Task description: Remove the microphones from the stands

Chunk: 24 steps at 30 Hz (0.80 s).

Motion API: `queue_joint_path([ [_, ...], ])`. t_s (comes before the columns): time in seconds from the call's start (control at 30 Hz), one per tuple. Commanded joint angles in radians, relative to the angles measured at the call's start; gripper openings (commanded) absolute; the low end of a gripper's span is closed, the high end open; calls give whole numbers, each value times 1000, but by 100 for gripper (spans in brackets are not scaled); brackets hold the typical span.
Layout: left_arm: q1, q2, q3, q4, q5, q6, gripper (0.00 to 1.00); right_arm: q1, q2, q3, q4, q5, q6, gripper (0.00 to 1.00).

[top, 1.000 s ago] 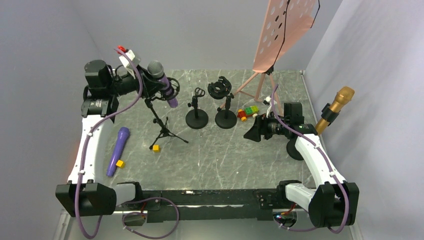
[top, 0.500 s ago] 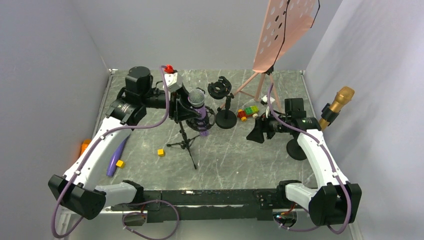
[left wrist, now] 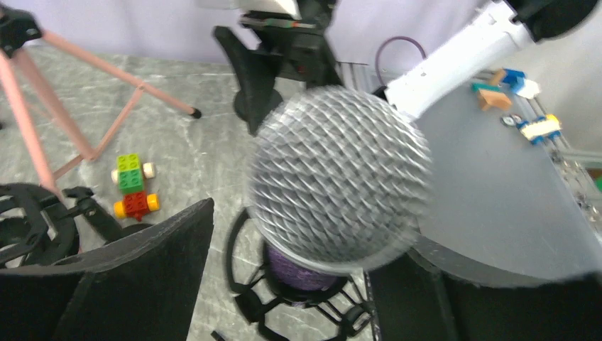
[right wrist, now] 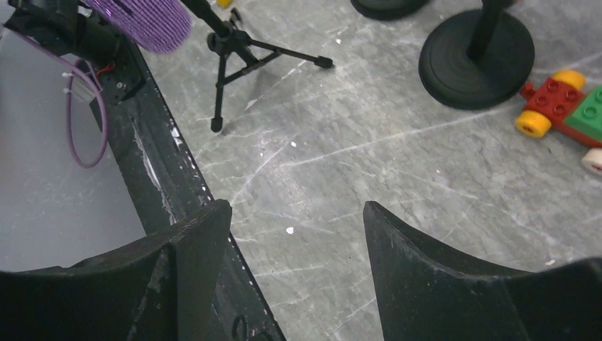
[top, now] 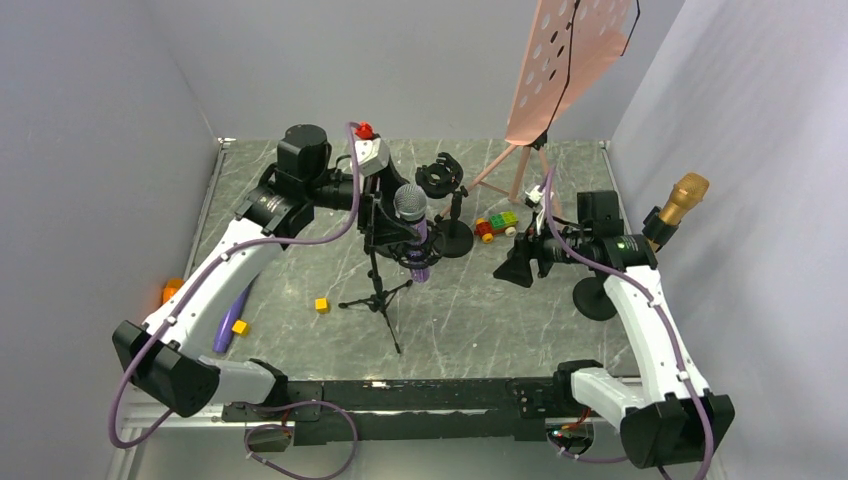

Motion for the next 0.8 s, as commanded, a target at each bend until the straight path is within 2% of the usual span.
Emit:
queue_joint_path([
  [0.0, -18, -38, 56, -3, -161, 47, 89, 54, -69, 63, 37, -9, -2, 74],
  [0.1, -19, -54, 98, -90, -194, 135, 99, 140, -73, 107, 72, 34, 43, 76],
  [0.17, -19, -78, 127, -161, -202, 211, 99, 199, -59, 158, 81, 46, 58, 76],
  [0.3, -14, -136, 151, -385, -208, 414, 99, 234, -10, 297, 63, 7, 72, 77],
  [0.43, 3, -184, 137, -559, -225, 541, 99, 285, 34, 427, 85, 8, 86, 77],
  [0.63, 44, -217, 39, -510, -230, 493, 99, 394, 138, 559, 138, -15, 114, 78],
  [0.77, 67, -194, -29, -433, -222, 433, 99, 447, 180, 556, 165, -12, 94, 79],
])
